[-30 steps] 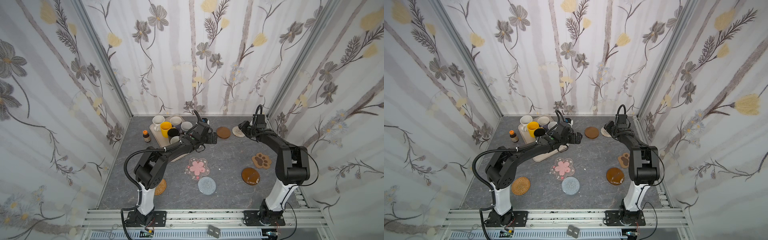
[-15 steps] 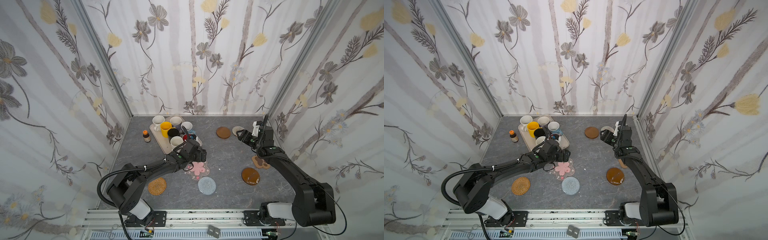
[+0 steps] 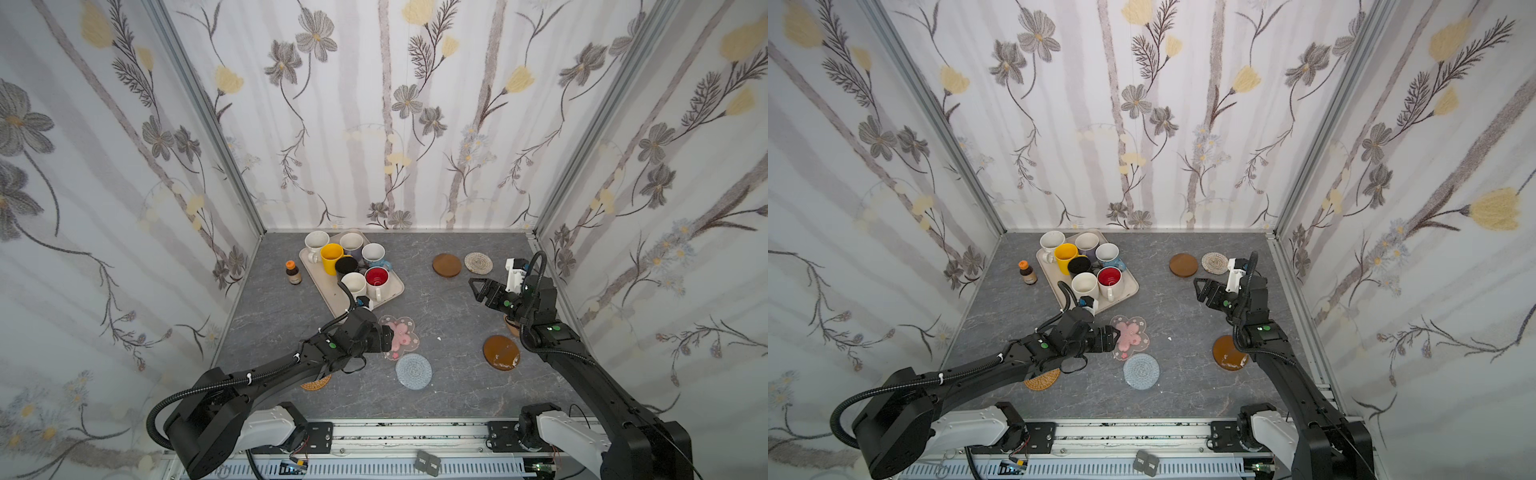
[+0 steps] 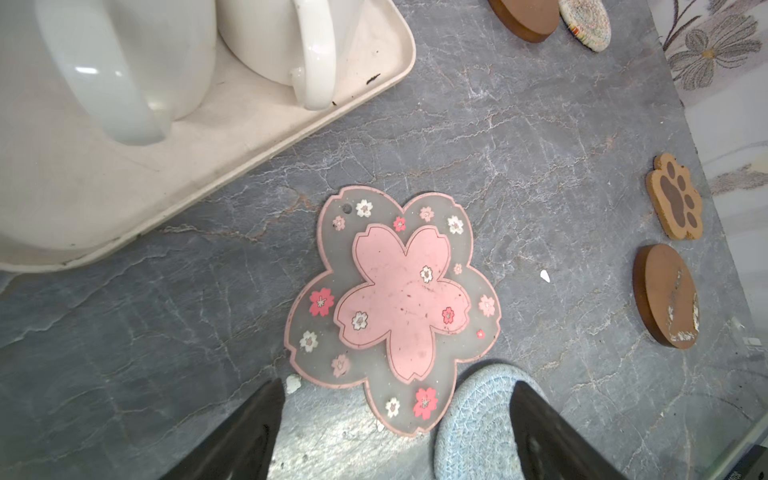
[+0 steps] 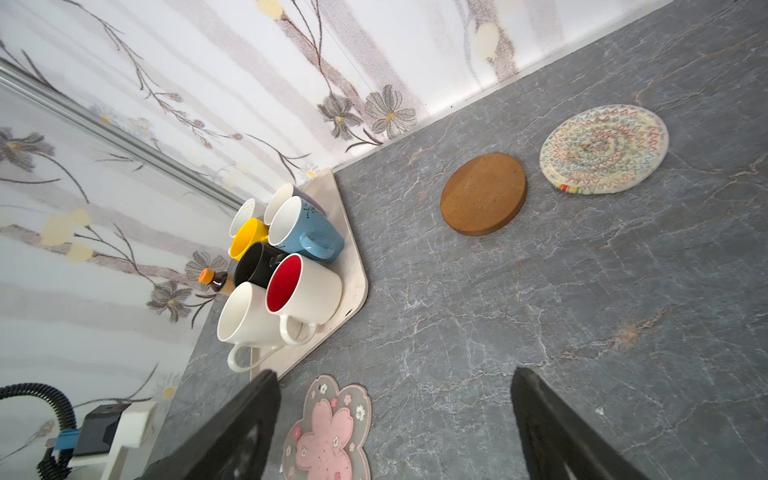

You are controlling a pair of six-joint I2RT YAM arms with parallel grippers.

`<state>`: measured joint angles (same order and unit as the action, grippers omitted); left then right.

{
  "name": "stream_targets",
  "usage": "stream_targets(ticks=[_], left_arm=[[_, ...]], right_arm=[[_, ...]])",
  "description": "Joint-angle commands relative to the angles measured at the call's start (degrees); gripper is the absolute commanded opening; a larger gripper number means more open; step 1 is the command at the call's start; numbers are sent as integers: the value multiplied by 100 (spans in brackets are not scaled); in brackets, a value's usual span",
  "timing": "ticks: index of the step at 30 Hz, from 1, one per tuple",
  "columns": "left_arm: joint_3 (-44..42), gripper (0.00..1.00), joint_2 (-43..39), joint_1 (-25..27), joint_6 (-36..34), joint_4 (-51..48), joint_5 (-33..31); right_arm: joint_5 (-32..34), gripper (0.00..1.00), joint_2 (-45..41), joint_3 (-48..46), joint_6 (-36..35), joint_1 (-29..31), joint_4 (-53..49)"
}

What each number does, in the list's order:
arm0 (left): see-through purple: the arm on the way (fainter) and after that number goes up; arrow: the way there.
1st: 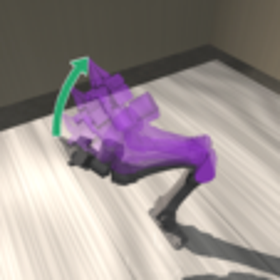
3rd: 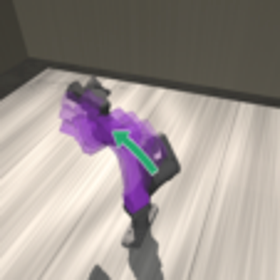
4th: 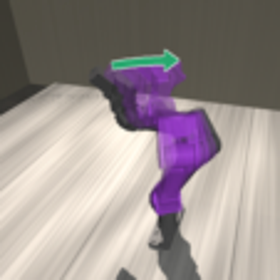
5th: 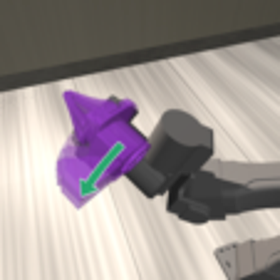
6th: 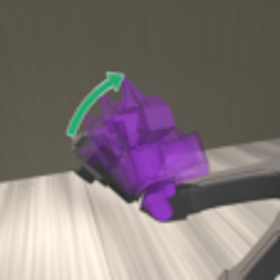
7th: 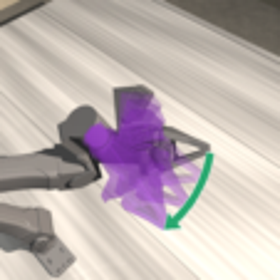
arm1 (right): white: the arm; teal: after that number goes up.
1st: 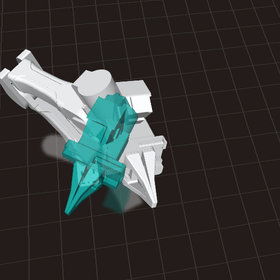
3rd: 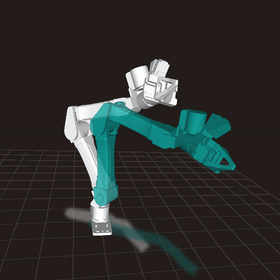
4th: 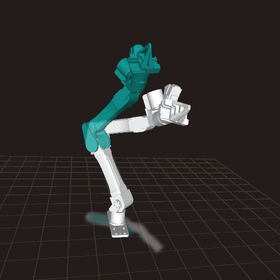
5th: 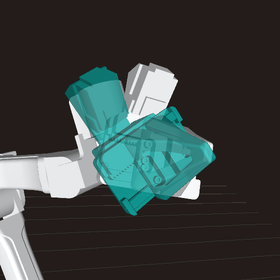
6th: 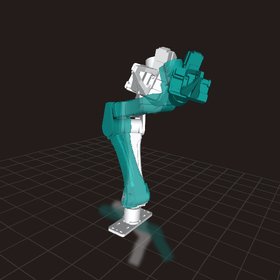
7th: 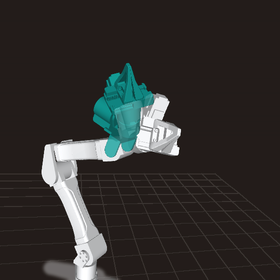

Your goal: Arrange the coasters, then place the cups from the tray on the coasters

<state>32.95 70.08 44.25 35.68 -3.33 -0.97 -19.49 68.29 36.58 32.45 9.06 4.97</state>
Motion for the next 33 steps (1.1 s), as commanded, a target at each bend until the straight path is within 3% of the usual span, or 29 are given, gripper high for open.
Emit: stream_targets(ticks=[1, 33], left_arm=[[-97, 87, -31, 12, 241, -136, 191], [523, 87, 1674, 152, 640, 51, 682]], right_arm=[[-146, 88, -126, -106, -49, 8, 299], [-326, 91, -356, -573, 123, -9, 667]])
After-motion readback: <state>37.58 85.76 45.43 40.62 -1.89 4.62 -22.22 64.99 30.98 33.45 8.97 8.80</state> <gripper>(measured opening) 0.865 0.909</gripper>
